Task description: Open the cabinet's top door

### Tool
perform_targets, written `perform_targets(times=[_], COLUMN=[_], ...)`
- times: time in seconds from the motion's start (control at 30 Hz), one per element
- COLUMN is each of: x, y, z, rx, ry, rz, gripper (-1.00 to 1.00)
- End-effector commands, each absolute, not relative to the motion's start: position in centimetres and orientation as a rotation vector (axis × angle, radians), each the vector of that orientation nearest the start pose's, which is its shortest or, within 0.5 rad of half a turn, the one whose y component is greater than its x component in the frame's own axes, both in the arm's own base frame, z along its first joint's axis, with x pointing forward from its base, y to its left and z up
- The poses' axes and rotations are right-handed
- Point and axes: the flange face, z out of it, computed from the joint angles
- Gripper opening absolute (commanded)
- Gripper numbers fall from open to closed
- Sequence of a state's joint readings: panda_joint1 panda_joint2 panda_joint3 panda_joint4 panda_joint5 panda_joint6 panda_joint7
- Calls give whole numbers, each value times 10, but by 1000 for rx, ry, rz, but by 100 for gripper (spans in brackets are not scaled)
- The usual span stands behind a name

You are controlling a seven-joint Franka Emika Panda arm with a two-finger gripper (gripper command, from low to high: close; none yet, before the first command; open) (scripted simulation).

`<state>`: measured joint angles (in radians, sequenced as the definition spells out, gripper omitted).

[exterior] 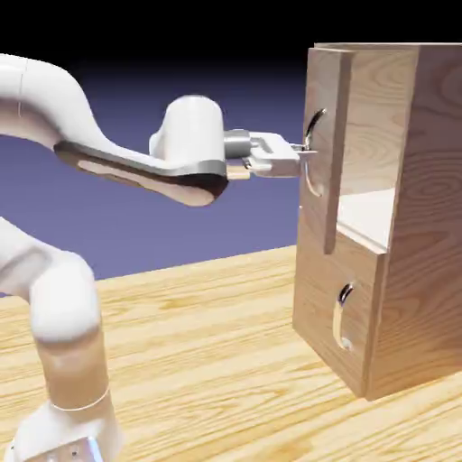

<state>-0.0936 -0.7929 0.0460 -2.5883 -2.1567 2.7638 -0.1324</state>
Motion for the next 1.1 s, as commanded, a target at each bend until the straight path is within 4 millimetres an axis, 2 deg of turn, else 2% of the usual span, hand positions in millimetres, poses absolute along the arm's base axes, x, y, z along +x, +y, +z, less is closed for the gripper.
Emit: perform_targets(times=[0.0, 0.47, 0.77, 1.07], x=[348, 313, 297, 297], y=[25, 89, 152, 224], z=[555, 555, 555, 555], rx=[876, 1035, 1167, 1299], ry=[1314, 1182, 1052, 896], rz=[310, 104, -82, -284], gripper=[-100, -100, -100, -100])
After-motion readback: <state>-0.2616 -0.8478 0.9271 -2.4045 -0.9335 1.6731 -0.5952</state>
